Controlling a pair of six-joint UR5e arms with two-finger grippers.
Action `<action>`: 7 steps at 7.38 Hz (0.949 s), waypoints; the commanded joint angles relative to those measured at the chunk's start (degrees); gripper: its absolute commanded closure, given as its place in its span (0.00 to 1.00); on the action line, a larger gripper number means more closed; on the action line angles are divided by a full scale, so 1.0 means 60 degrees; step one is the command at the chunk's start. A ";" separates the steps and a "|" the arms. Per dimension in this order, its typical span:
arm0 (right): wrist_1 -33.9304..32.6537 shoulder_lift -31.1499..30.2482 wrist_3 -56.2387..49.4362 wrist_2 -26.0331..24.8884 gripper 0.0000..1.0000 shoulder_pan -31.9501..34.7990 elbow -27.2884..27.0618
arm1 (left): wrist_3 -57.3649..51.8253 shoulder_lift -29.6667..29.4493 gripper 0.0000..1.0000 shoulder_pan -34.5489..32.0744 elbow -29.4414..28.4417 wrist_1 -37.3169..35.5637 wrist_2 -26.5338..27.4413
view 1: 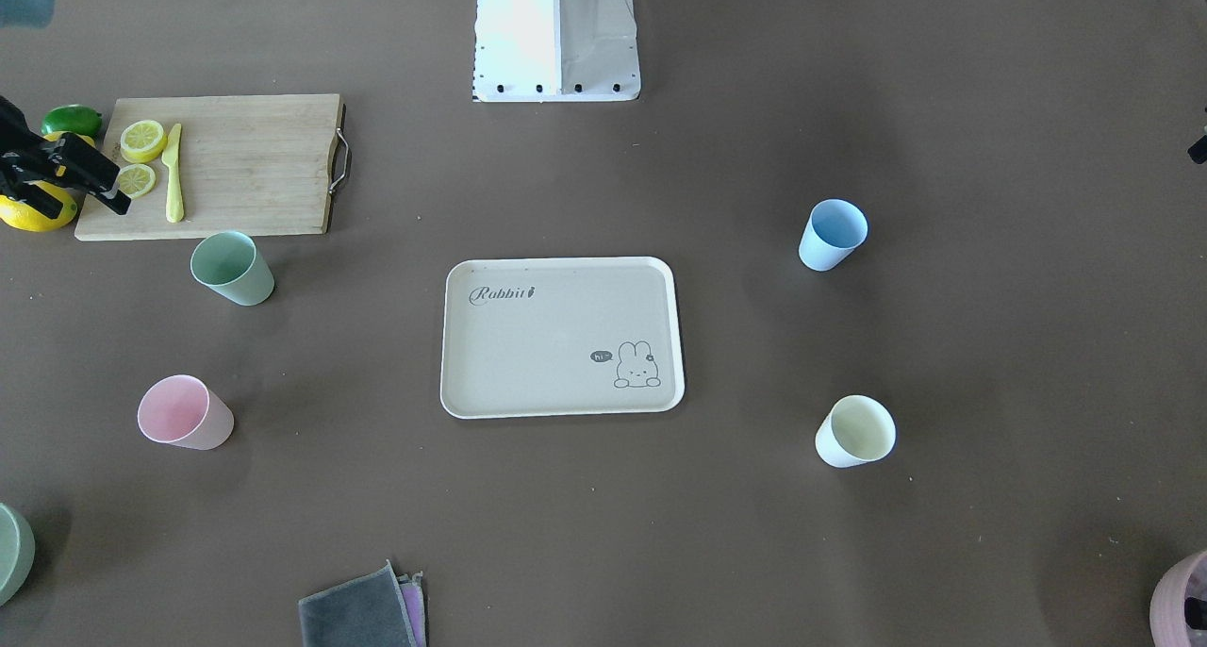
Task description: Place all cups on tray
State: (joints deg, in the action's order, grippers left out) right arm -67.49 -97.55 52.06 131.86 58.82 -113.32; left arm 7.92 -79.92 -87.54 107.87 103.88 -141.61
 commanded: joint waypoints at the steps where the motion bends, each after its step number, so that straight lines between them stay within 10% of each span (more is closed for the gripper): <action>1: 0.0409 0.0580 0.0723 -0.0397 0.13 -0.0778 0.0748 | 0.0275 0.0005 0.02 0.0000 -0.0035 0.0148 0.0033; 6: 0.0409 0.1596 0.1181 -0.0794 0.19 -0.1554 0.1996 | 0.0612 -0.0097 0.02 0.0029 -0.0049 0.0148 0.0047; 7: 0.0409 0.1610 0.1196 -0.0736 0.46 -0.1628 0.1939 | 0.1122 -0.0156 0.02 0.0232 0.0009 0.0163 0.0047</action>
State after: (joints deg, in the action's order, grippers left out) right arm -65.04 -88.08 59.12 127.33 49.75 -101.75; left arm 11.88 -80.49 -87.08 107.68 104.79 -141.33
